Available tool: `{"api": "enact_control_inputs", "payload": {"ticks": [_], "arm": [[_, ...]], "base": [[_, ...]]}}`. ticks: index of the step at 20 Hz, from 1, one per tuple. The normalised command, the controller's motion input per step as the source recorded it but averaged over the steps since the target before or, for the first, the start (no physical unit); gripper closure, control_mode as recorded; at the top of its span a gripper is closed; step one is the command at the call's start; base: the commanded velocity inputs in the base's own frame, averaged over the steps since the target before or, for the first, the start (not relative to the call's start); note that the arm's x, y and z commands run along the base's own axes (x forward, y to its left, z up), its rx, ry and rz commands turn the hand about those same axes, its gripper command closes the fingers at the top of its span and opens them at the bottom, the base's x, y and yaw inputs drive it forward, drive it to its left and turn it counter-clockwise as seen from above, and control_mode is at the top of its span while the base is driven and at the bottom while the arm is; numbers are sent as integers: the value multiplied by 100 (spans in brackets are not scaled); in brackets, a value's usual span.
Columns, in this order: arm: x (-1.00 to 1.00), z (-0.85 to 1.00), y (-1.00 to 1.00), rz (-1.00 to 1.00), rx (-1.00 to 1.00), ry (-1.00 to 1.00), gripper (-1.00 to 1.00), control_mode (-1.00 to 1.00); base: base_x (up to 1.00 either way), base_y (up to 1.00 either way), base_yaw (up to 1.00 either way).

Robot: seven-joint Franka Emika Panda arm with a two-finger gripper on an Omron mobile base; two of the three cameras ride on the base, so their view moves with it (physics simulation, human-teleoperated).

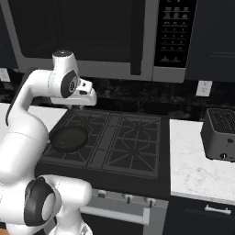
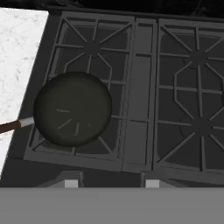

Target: Turn off the front left burner of the stove.

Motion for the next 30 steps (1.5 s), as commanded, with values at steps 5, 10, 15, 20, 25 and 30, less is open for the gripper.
{"api": "enact_control_inputs", "payload": {"ticks": [5,10,15,20,25,30], "arm": [[-38,-2,1,0,0,-12,-100,-100],[-96,-16,37,3,-8,-28,-100,-100],[-88,-20,57,12,-23,-17,-100,-100],[-77,-23,72,15,-32,-14,-100,-100],[-60,-31,76,18,-38,-8,-100,-100],[-54,-35,66,24,-37,-2,-100,-100]], "base": [[0,0,0],[0,0,0],[0,0,0],[0,0,0],[0,0,0],[0,0,0]]}}
